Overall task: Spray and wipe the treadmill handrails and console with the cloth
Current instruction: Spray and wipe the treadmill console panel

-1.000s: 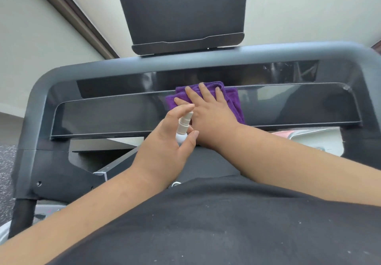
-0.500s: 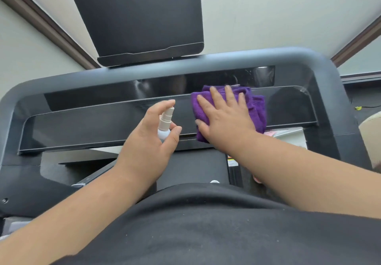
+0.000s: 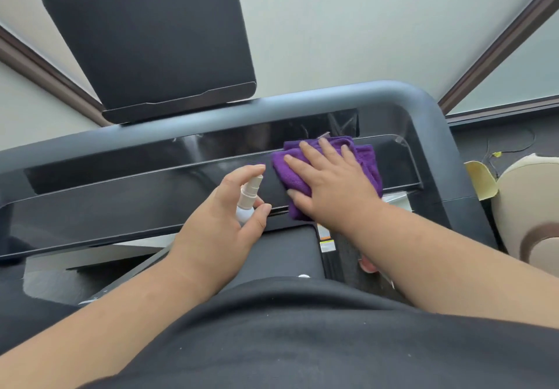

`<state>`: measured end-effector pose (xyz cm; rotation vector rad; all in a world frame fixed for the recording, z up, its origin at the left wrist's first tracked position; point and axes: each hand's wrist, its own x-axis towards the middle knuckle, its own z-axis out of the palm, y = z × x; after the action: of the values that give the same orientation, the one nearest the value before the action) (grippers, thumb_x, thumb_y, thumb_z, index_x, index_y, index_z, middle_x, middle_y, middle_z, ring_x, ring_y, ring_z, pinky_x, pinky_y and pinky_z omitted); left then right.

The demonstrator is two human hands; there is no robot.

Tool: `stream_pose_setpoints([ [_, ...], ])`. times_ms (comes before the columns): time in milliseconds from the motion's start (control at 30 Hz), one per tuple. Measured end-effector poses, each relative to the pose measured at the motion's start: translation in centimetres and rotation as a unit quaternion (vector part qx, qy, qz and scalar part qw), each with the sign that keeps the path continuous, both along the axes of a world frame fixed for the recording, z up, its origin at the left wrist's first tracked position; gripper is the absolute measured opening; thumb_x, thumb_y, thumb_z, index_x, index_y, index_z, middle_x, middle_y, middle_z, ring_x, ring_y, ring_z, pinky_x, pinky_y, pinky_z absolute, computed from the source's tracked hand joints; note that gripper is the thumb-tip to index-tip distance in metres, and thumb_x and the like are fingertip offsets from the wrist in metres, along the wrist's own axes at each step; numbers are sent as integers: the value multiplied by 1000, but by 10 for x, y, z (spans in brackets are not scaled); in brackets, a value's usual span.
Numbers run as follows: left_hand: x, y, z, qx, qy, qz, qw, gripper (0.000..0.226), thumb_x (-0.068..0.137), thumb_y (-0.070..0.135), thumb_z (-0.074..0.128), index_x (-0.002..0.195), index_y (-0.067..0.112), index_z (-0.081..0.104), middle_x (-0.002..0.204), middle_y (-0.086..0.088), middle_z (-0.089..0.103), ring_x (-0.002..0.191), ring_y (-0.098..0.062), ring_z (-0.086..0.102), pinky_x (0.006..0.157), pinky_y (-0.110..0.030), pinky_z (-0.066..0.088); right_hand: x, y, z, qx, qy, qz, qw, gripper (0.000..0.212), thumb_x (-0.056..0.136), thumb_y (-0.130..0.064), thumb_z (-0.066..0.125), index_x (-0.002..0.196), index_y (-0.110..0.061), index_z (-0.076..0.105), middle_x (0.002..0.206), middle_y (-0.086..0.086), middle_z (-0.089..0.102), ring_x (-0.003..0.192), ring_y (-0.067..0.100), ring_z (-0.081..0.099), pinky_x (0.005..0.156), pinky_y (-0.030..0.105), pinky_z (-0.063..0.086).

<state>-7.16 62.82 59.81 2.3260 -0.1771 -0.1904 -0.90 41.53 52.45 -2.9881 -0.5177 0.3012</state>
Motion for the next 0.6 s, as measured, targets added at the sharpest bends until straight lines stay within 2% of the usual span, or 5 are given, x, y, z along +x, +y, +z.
stream_pose_setpoints([
  [133, 4, -3, 4, -2, 9, -2, 1000, 53, 88, 38, 59, 123, 68, 34, 97, 17, 63, 59, -13, 57, 68, -31, 48, 1, -50, 2, -14, 2, -63, 998, 71, 88, -68, 21, 154, -41, 22, 165, 0, 18, 151, 30, 12, 120, 55, 11],
  [300, 4, -5, 5, -3, 3, 5, 1000, 54, 88, 38, 59, 122, 70, 32, 98, 17, 64, 61, -13, 60, 69, -33, 51, 0, -27, 2, -26, 1, -59, 998, 73, 89, -67, 17, 156, -36, 20, 165, 3, 15, 150, 37, 10, 119, 58, 8],
  [433, 6, -12, 1, 1, -8, -1, 1000, 56, 88, 38, 60, 122, 71, 31, 98, 19, 63, 62, -11, 60, 67, -25, 45, -2, 8, -2, -11, -3, 9, 1000, 74, 90, -68, 20, 156, -35, 19, 165, 5, 15, 150, 37, 9, 118, 59, 6],
  [600, 10, -24, -2, 0, -20, -19, 1000, 56, 88, 38, 60, 124, 70, 30, 97, 20, 63, 77, -6, 60, 70, -8, 40, 0, -10, -2, 6, -4, -5, 1000, 74, 88, -69, 22, 155, -38, 22, 165, 1, 18, 151, 32, 11, 119, 57, 8],
])
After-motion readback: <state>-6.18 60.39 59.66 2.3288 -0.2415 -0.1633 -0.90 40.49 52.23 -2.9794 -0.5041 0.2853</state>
